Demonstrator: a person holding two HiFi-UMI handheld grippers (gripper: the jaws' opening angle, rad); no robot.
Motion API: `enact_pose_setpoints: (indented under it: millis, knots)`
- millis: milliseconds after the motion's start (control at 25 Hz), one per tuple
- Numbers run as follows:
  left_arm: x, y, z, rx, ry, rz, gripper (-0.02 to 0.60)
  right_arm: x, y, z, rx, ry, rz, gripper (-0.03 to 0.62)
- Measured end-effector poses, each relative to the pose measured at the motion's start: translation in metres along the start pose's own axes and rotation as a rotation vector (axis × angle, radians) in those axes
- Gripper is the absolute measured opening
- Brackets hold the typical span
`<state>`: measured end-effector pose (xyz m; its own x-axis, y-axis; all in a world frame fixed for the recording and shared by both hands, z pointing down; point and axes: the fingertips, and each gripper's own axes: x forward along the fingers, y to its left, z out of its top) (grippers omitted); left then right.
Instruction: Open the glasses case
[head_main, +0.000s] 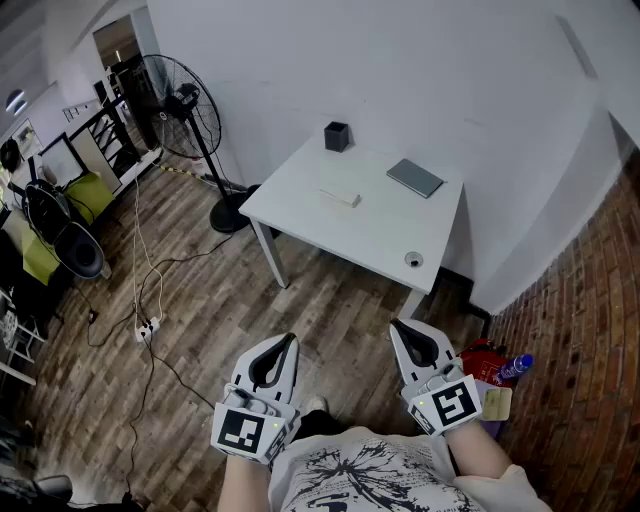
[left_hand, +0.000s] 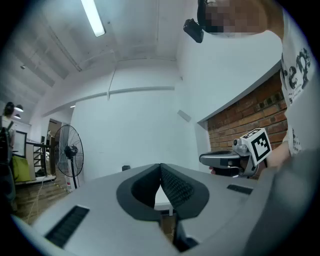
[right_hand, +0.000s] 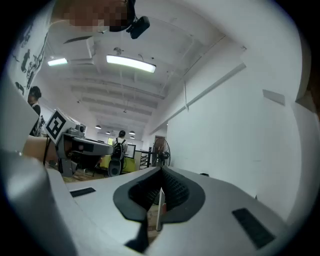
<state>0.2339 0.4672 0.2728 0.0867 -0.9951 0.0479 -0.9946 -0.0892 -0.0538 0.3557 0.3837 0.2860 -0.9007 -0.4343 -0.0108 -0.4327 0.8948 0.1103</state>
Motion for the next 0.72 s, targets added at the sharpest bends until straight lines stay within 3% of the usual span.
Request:
enact_pose_setpoints:
  millis: [640, 680, 720]
  knots:
    - [0.028, -0.012, -0.004, 0.018, 0.027, -0.044, 0.014, 0.006, -0.021, -0.016, 0.058, 0.033, -0.008, 0.011]
    - [0.032, -0.012, -0.005, 0.021, 0.031, -0.048, 0.014, 0.010, -0.023, -0.015, 0.063, 0.027, -0.001, 0.099]
    - [0.035, -0.010, -0.006, 0.024, 0.036, -0.051, 0.014, 0.015, -0.025, -0.014, 0.064, 0.014, 0.003, 0.283]
